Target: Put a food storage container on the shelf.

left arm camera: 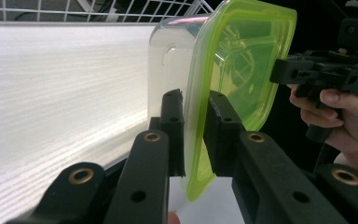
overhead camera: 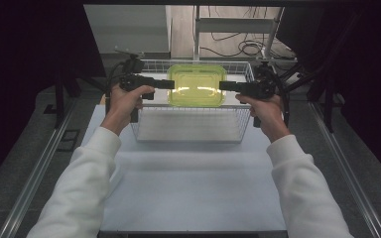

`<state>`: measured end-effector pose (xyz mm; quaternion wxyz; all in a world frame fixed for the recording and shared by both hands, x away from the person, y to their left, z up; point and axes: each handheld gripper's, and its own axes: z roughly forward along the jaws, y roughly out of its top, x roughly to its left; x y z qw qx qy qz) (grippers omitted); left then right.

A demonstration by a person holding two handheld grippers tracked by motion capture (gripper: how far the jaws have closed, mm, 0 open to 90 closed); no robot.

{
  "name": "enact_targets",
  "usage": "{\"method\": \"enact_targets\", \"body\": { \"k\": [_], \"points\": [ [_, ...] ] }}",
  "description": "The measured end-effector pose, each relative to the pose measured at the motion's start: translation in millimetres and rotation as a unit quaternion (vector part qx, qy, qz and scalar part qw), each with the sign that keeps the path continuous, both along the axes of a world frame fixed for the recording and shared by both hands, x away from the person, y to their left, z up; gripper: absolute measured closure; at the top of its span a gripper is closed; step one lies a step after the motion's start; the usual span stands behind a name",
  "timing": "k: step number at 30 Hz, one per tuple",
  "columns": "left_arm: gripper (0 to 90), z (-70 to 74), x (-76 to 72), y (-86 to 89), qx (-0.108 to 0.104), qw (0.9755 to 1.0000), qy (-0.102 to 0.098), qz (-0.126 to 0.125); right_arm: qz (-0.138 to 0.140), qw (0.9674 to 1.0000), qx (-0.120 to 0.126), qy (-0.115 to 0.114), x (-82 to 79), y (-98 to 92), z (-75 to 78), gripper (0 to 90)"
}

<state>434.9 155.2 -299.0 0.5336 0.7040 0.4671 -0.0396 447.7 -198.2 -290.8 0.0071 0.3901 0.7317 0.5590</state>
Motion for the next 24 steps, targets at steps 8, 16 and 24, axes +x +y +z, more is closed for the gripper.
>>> {"method": "enact_targets", "body": {
  "k": [8, 16, 24],
  "points": [
    [79.6, -6.1, 21.5, 3.4, 0.001, 0.9996, 0.025, 0.015, -0.008, 0.9997, 0.002, 0.023, 22.5, 6.0, -5.2, 78.5],
    [79.5, -19.2, 38.7, 4.4, 0.003, 0.9984, 0.050, 0.024, -0.023, 0.9977, -0.001, 0.065, 41.9, 10.1, -18.9, 78.7],
    [79.0, -26.1, 53.3, 8.4, -0.039, 0.9944, 0.082, 0.053, -0.048, 0.9942, -0.004, 0.096, 57.7, 17.1, -22.2, 76.0]
  ]
}}
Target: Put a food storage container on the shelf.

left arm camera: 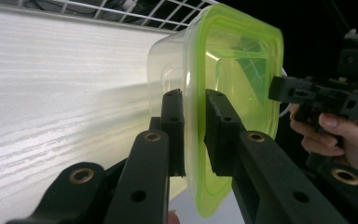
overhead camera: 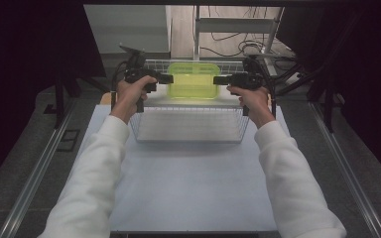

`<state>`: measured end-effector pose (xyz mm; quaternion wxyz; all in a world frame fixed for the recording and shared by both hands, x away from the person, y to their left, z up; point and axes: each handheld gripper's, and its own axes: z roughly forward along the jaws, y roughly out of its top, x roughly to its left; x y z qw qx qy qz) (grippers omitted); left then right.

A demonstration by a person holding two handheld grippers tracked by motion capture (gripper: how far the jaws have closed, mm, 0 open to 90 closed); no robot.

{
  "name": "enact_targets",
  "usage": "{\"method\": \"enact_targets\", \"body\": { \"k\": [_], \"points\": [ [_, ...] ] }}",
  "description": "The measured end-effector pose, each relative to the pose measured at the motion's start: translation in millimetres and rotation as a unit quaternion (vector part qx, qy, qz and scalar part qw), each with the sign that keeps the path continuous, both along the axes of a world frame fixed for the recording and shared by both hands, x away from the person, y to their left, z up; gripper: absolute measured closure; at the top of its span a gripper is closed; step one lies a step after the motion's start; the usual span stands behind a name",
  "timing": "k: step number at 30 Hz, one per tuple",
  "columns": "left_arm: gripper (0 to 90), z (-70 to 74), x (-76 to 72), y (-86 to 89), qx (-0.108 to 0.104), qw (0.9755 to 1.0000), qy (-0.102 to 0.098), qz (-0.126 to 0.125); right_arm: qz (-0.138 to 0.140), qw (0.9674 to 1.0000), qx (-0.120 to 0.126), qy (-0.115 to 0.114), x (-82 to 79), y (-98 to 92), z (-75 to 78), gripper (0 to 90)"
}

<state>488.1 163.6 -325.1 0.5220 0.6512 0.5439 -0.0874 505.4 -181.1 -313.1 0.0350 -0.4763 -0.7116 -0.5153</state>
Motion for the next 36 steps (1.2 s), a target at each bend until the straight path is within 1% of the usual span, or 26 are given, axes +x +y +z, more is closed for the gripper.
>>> {"method": "enact_targets", "body": {
  "k": [1, 2, 5, 8, 11, 12, 14, 18, 20, 21, 22, 24, 26, 27, 29, 30, 31, 33, 34, 36],
  "points": [
    [78.8, -0.9, 1.6, -0.2, -0.006, 1.0000, 0.004, 0.005, -0.007, 1.0000, 0.001, 0.007, 2.7, 1.0, -0.6, 75.8],
    [78.6, -2.1, 3.5, 0.3, -0.008, 0.9999, 0.009, 0.008, -0.013, 0.9998, 0.003, 0.014, 4.8, 1.6, -1.2, 75.5],
    [77.6, -4.9, 7.2, 0.8, -0.015, 0.9996, 0.018, 0.014, -0.028, 0.9988, 0.015, 0.037, 11.1, 2.7, -3.8, 75.0],
    [76.3, -7.7, 10.5, 0.7, -0.018, 0.9993, 0.026, 0.019, -0.039, 0.9975, 0.024, 0.054, 15.8, 3.8, -6.4, 74.2],
    [74.9, -11.5, 13.1, 0.4, -0.024, 0.9990, 0.028, 0.024, -0.047, 0.9964, 0.027, 0.066, 19.8, 4.9, -8.5, 73.4],
    [74.4, -12.3, 13.8, 0.4, -0.025, 0.9989, 0.028, 0.026, -0.050, 0.9957, 0.028, 0.073, 21.0, 5.4, -9.3, 73.1],
    [73.7, -13.2, 14.6, -0.2, -0.026, 0.9989, 0.028, 0.029, -0.057, 0.9951, 0.030, 0.076, 22.3, 6.0, -10.2, 72.7],
    [72.4, -14.4, 14.9, -1.4, -0.023, 0.9991, 0.018, 0.030, -0.062, 0.9944, 0.033, 0.079, 23.0, 6.3, -10.9, 72.1],
    [71.0, -14.9, 14.6, -2.3, -0.018, 0.9994, 0.006, 0.030, -0.063, 0.9943, 0.037, 0.078, 22.8, 6.3, -11.3, 71.3],
    [69.9, -14.9, 14.3, -2.6, -0.013, 0.9994, 0.000, 0.032, -0.064, 0.9944, 0.035, 0.076, 22.4, 6.5, -11.3, 69.2],
    [68.5, -15.4, 14.2, -3.4, -0.009, 0.9994, -0.010, 0.032, -0.066, 0.9949, 0.029, 0.071, 22.1, 6.6, -11.5, 65.7],
    [59.9, -15.8, 14.4, -4.7, -0.008, 0.9993, -0.019, 0.030, -0.073, 0.9946, 0.023, 0.070, 21.6, 7.0, -11.8, 61.2],
    [47.5, -14.7, 13.8, -5.9, -0.012, 0.9988, -0.032, 0.034, -0.077, 0.9954, 0.014, 0.055, 20.0, 7.7, -10.9, 55.3],
    [42.0, -13.9, 13.4, -6.0, -0.014, 0.9987, -0.036, 0.034, -0.077, 0.9958, 0.015, 0.047, 18.5, 8.6, -9.3, 49.2],
    [34.8, -11.4, 11.8, -6.2, -0.023, 0.9981, -0.045, 0.035, -0.082, 0.9956, 0.018, 0.041, 16.1, 9.5, -6.8, 41.8],
    [30.2, -10.0, 10.7, -6.3, -0.025, 0.9978, -0.048, 0.037, -0.086, 0.9953, 0.021, 0.040, 14.2, 10.2, -5.2, 38.5],
    [26.7, -8.7, 9.1, -6.3, -0.023, 0.9975, -0.052, 0.041, -0.090, 0.9950, 0.019, 0.038, 12.4, 11.0, -3.7, 35.9],
    [21.4, -5.4, 4.6, -6.2, -0.008, 0.9970, -0.062, 0.047, -0.097, 0.9949, 0.011, 0.024, 7.8, 12.4, -0.2, 32.2],
    [18.4, -4.9, 3.7, -6.0, -0.005, 0.9968, -0.064, 0.047, -0.101, 0.9948, 0.006, 0.012, 4.1, 12.6, 3.1, 29.8],
    [16.5, -1.1, -1.5, -5.4, 0.000, 0.9961, -0.074, 0.049, -0.102, 0.9948, 0.005, -0.003, -0.3, 11.9, 7.2, 28.3]
  ]
}}
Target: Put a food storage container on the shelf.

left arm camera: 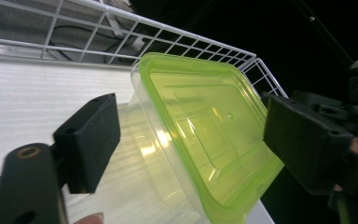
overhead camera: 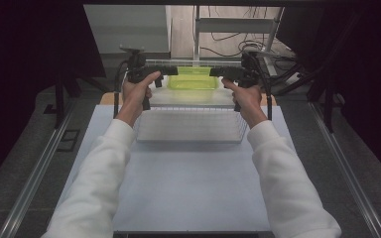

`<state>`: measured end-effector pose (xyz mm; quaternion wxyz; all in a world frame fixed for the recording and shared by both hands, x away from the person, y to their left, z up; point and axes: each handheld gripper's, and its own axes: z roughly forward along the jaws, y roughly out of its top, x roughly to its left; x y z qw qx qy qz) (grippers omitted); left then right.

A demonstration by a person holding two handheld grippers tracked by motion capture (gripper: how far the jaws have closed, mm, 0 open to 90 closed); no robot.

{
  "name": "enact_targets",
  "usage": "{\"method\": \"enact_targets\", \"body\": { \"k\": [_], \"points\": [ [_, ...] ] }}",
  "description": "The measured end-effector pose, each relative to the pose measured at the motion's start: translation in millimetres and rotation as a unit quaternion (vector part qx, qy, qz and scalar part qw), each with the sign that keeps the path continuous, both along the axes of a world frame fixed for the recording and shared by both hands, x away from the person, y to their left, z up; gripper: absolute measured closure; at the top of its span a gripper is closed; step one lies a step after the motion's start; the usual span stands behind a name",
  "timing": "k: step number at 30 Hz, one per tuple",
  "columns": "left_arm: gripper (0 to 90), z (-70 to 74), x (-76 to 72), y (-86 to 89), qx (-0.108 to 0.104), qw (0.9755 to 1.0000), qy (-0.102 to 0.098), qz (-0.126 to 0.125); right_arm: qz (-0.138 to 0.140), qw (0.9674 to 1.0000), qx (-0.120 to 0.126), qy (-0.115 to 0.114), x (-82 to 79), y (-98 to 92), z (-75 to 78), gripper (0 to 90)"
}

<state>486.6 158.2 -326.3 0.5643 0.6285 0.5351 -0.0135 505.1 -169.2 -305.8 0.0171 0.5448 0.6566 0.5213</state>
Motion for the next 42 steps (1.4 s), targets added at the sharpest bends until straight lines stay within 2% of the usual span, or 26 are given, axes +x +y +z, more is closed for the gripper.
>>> {"method": "enact_targets", "body": {
  "k": [4, 6, 8, 10, 12, 15, 19, 22, 27, 32, 36, 40, 42],
  "points": [
    [16.2, 7.7, -12.6, 0.6, 0.006, 0.9998, -0.014, -0.011, 0.008, 0.9995, -0.007, -0.031, -12.4, -5.9, 11.2, 26.3],
    [17.5, 11.7, -23.3, 0.2, 0.022, 0.9993, -0.027, -0.016, 0.017, 0.9989, -0.012, -0.043, -18.2, -10.3, 14.9, 26.3],
    [19.6, 13.6, -32.0, -0.3, 0.030, 0.9987, -0.035, -0.019, 0.032, 0.9979, -0.021, -0.052, -24.9, -15.7, 17.8, 26.3],
    [19.9, 13.8, -40.7, -0.2, 0.027, 0.9986, -0.037, -0.025, 0.046, 0.9967, -0.031, -0.060, -32.1, -21.0, 18.6, 26.3],
    [20.8, 13.9, -51.0, -0.5, 0.036, 0.9980, -0.039, -0.034, 0.060, 0.9954, -0.035, -0.065, -40.5, -26.4, 17.6, 26.3],
    [22.0, 13.5, -67.5, -2.6, 0.050, 0.9971, -0.043, -0.038, 0.086, 0.9921, -0.048, -0.078, -55.7, -34.1, 14.8, 26.4],
    [24.6, 7.6, -96.3, -7.4, 0.074, 0.9942, -0.056, -0.054, 0.117, 0.9866, -0.063, -0.095, -78.4, -40.4, 9.8, 27.1],
    [25.0, -3.1, -119.4, -10.7, 0.073, 0.9933, -0.059, -0.068, 0.135, 0.9819, -0.079, -0.106, -98.1, -46.0, 0.6, 27.5],
    [25.0, -28.8, -152.5, -12.4, 0.063, 0.9928, -0.048, -0.090, 0.156, 0.9787, -0.072, -0.113, -127.3, -54.8, -22.2, 28.4],
    [26.0, -56.6, -181.3, -7.6, 0.082, 0.9919, -0.038, -0.090, 0.170, 0.9781, -0.062, -0.103, -152.1, -64.2, -47.9, 28.6],
    [26.5, -76.0, -194.5, -5.9, 0.095, 0.9906, -0.026, -0.096, 0.179, 0.9770, -0.071, -0.093, -167.7, -68.4, -67.4, 28.5],
    [26.8, -94.2, -206.3, -5.5, 0.122, 0.9876, -0.016, -0.098, 0.185, 0.9762, -0.084, -0.076, -180.4, -70.5, -86.6, 28.6],
    [27.0, -102.7, -210.9, -5.0, 0.128, 0.9865, -0.009, -0.101, 0.186, 0.9757, -0.092, -0.069, -185.1, -71.5, -95.0, 28.7]
  ]
}}
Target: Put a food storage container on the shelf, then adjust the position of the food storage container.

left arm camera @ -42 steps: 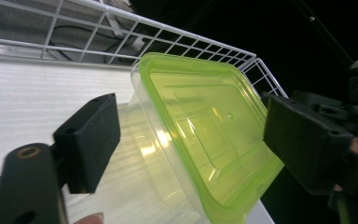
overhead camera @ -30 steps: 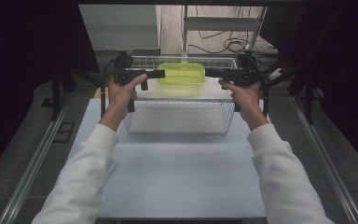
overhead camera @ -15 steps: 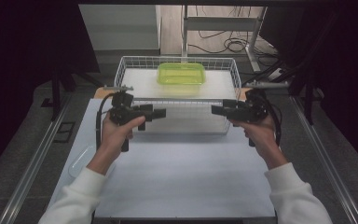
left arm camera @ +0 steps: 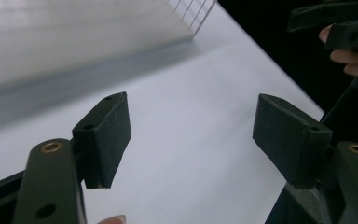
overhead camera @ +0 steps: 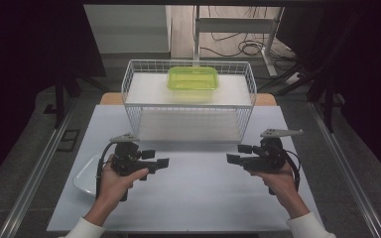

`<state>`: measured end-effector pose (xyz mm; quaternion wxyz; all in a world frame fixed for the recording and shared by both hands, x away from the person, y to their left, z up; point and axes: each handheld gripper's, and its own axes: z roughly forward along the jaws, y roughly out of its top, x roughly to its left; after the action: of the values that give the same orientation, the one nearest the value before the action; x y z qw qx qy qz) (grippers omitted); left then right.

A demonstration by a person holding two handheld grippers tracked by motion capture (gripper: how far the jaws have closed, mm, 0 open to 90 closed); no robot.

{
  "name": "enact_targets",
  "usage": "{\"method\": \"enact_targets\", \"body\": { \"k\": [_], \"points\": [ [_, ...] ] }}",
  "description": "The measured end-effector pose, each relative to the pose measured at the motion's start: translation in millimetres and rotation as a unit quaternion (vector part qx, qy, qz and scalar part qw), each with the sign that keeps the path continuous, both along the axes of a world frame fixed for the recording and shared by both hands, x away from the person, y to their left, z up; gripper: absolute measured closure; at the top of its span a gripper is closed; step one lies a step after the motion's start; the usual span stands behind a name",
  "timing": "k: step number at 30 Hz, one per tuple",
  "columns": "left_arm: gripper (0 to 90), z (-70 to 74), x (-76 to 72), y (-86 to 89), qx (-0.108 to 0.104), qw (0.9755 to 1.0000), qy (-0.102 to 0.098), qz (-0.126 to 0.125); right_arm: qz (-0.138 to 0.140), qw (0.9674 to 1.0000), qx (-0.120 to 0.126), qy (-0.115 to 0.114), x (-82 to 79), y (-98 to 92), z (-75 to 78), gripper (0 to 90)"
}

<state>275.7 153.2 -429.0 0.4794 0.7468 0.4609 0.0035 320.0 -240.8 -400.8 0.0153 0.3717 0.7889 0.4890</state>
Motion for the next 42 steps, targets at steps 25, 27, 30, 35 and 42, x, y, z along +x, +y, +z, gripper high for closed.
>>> {"method": "enact_targets", "body": {
  "k": [25, 27, 30, 35, 42],
  "points": [
    [28.3, -26.5, -18.8, 3.3, 0.044, 0.9989, 0.017, 0.006, -0.001, 0.9985, -0.046, 0.030, -15.8, 1.7, -43.8, 29.4],
    [28.4, -23.9, -19.5, 4.6, 0.048, 0.9987, 0.016, 0.009, -0.002, 0.9983, -0.050, 0.029, -16.1, 1.8, -44.3, 29.3],
    [28.5, -21.1, -20.9, 7.3, 0.053, 0.9983, 0.018, 0.012, -0.006, 0.9981, -0.053, 0.031, -16.3, 1.5, -45.5, 29.3],
    [28.7, -13.2, -25.7, 13.2, 0.068, 0.9975, 0.011, 0.017, -0.006, 0.9979, -0.056, 0.034, -17.1, 2.2, -47.3, 29.3],
    [28.8, 3.3, -36.9, 45.6, 0.080, 0.9959, 0.004, 0.042, -0.003, 0.9978, -0.055, 0.038, -16.1, 2.3, -49.0, 29.3]
  ]
}}
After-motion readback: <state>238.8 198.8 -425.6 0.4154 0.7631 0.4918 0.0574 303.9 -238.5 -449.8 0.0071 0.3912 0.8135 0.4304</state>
